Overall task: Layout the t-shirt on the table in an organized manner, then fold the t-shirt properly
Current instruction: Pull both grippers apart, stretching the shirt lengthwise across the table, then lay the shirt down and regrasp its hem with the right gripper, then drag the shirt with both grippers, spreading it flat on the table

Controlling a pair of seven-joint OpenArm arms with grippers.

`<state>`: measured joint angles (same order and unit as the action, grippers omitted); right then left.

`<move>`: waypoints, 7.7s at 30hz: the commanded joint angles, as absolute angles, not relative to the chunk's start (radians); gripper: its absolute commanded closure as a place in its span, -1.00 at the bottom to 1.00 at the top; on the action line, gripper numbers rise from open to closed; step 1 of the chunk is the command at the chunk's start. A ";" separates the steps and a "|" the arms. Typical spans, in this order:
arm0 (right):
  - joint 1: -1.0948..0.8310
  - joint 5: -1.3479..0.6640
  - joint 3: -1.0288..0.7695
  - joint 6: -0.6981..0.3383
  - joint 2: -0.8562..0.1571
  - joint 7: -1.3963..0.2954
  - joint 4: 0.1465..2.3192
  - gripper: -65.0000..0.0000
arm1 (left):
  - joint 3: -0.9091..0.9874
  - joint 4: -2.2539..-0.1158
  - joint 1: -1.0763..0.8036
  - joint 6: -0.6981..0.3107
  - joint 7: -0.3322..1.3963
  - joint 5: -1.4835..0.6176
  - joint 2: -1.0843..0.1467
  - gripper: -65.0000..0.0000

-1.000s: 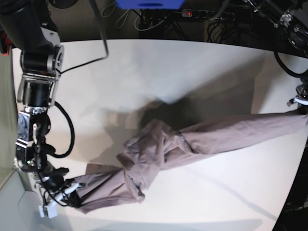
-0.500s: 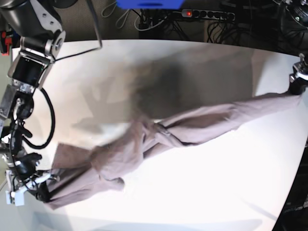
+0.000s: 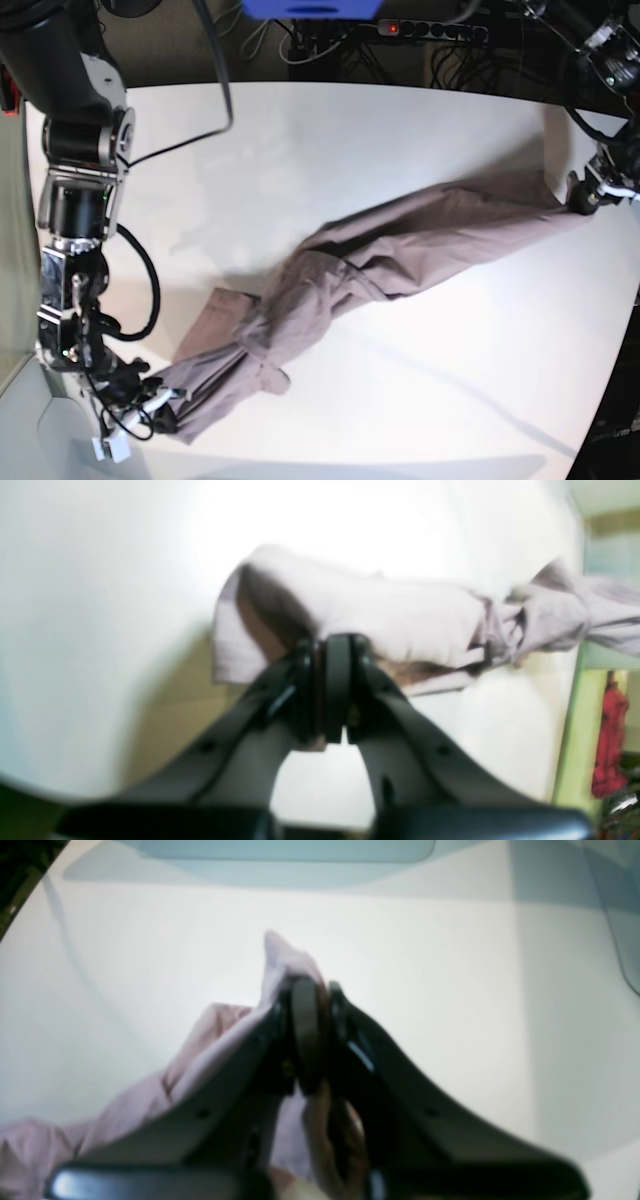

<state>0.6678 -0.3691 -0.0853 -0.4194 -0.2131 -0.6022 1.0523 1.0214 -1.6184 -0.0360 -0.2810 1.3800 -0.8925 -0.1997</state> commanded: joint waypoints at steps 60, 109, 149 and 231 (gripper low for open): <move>0.519 -0.384 0.191 -0.317 -0.081 -0.375 0.875 0.27 | 1.029 -1.491 -0.070 -0.283 1.360 -0.938 -0.321 -1.00; 0.443 -0.386 0.202 -0.314 -0.186 -0.367 0.981 -0.15 | 1.030 -1.497 -0.148 -0.283 1.360 -0.938 -0.263 -1.00; 0.358 -0.390 0.125 -0.314 -0.196 -0.292 0.937 1.00 | 1.030 -1.497 -0.151 -0.283 1.360 -0.938 -0.266 -1.00; -0.200 -0.386 -0.450 -0.317 -0.248 -0.881 1.776 1.00 | 0.624 -1.647 -0.068 -0.282 1.247 -0.928 -0.176 -1.00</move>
<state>-0.2092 -0.3744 -0.4484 -0.3161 -0.2356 -0.9047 1.7580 0.6209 -1.6321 -0.0753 -0.2848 1.2556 -0.9028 -0.1658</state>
